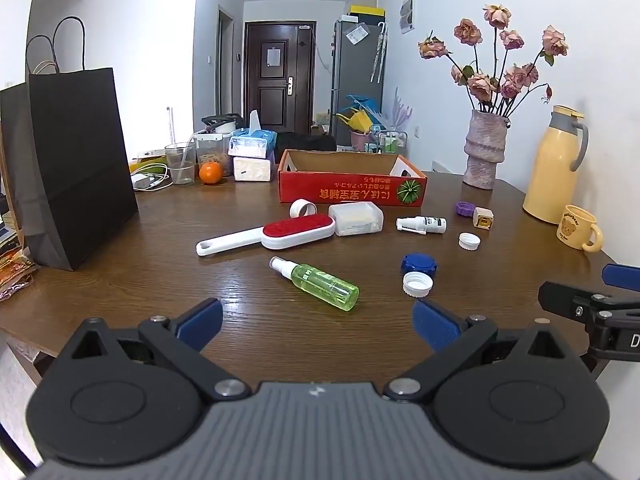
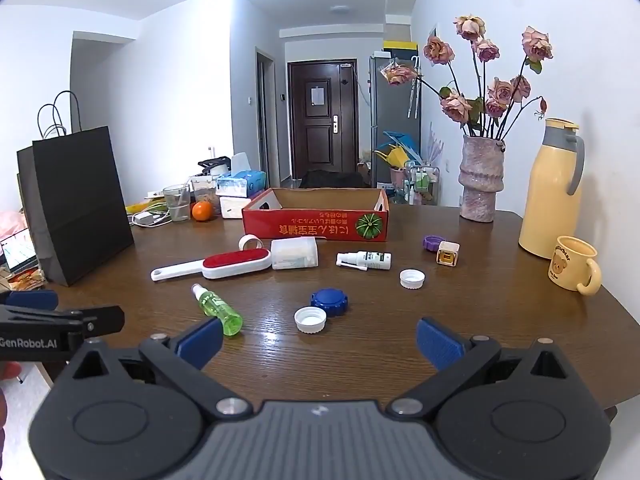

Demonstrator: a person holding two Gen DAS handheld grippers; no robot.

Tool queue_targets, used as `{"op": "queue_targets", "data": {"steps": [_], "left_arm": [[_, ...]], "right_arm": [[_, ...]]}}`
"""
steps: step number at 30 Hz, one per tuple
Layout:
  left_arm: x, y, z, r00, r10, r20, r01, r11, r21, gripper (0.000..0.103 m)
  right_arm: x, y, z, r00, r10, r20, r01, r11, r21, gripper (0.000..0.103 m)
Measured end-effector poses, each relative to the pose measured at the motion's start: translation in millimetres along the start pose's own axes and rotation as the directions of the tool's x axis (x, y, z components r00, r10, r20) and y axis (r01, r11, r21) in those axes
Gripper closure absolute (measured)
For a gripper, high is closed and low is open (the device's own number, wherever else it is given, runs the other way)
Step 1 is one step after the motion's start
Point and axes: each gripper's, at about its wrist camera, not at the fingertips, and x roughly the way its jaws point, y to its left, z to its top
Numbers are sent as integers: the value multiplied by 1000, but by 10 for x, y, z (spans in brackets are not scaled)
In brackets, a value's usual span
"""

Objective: Organize rigid objects

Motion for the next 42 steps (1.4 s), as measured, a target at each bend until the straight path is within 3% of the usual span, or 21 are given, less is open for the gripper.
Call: {"op": "queue_targets", "data": {"steps": [42], "left_arm": [[-95, -1, 14, 999, -8, 40, 8, 1000, -1, 0]], "right_arm": [[-63, 1, -13, 1000, -4, 21, 4, 1000, 0, 0]]}}
